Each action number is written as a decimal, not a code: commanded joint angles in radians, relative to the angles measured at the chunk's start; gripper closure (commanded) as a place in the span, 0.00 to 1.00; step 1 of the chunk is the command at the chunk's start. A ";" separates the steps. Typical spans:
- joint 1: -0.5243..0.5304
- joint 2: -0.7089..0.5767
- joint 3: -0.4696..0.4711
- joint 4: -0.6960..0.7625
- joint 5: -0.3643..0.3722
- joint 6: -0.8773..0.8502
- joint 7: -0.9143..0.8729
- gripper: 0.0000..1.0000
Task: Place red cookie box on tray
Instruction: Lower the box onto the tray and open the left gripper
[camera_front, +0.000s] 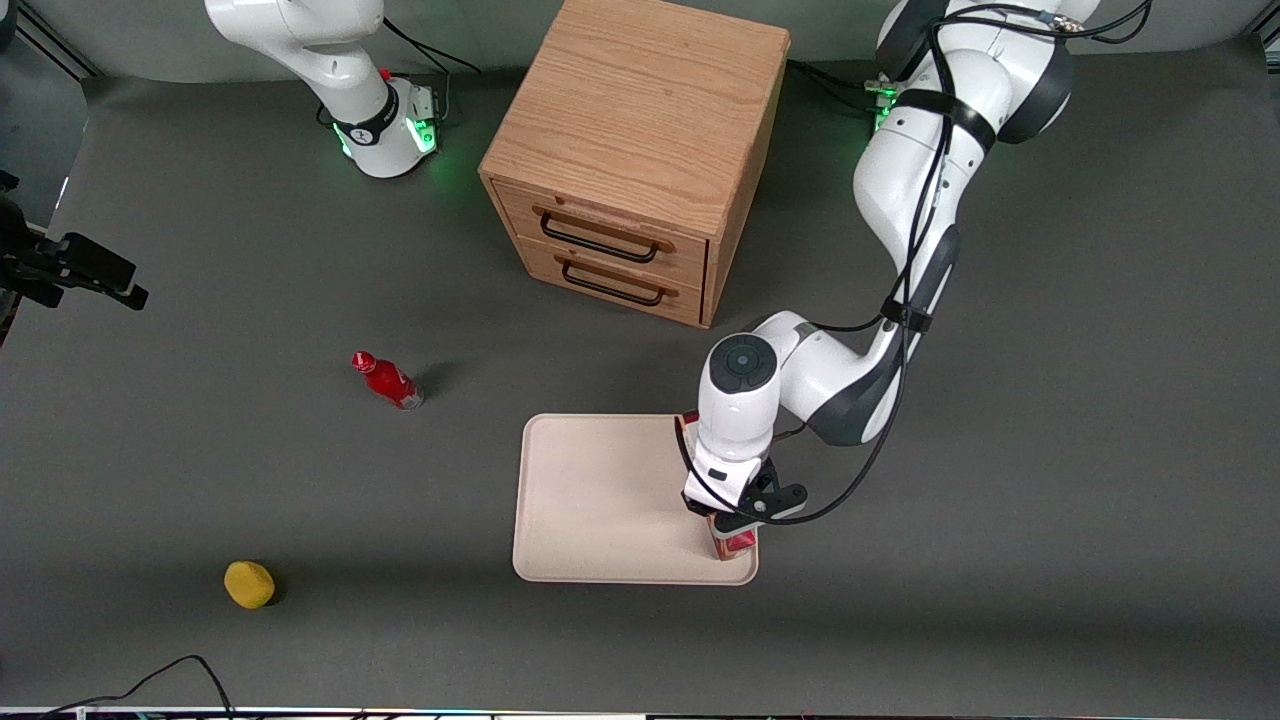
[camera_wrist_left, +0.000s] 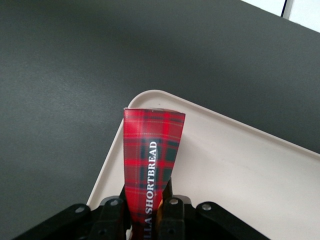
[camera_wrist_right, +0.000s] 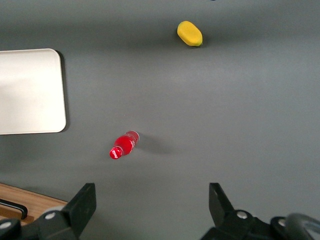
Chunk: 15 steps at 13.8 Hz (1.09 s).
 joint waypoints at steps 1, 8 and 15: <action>-0.017 0.035 0.024 0.050 0.012 0.024 0.015 0.65; -0.014 0.012 0.018 0.050 0.006 0.005 0.018 0.00; 0.080 -0.183 -0.059 0.039 -0.163 -0.333 0.275 0.00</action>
